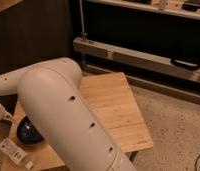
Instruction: Place the bottle in the ceramic bowl
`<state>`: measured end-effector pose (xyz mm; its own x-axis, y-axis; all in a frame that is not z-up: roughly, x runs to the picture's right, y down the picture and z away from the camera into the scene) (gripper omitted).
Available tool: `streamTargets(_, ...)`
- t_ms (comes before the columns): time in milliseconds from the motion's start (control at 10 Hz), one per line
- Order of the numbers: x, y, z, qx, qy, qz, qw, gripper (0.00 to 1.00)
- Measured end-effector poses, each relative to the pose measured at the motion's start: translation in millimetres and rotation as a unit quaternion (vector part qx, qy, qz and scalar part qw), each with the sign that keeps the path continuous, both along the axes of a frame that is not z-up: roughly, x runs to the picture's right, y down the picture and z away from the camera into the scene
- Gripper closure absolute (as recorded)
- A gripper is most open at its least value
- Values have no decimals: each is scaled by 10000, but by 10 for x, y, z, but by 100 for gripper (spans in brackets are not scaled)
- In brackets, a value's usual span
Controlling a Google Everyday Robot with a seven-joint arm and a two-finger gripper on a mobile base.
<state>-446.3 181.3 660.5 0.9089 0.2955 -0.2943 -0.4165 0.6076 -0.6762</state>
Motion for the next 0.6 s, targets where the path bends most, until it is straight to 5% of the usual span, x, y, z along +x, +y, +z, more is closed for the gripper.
streamTargets(600, -438, 250, -53, -17, -178, -185, 9997, 35)
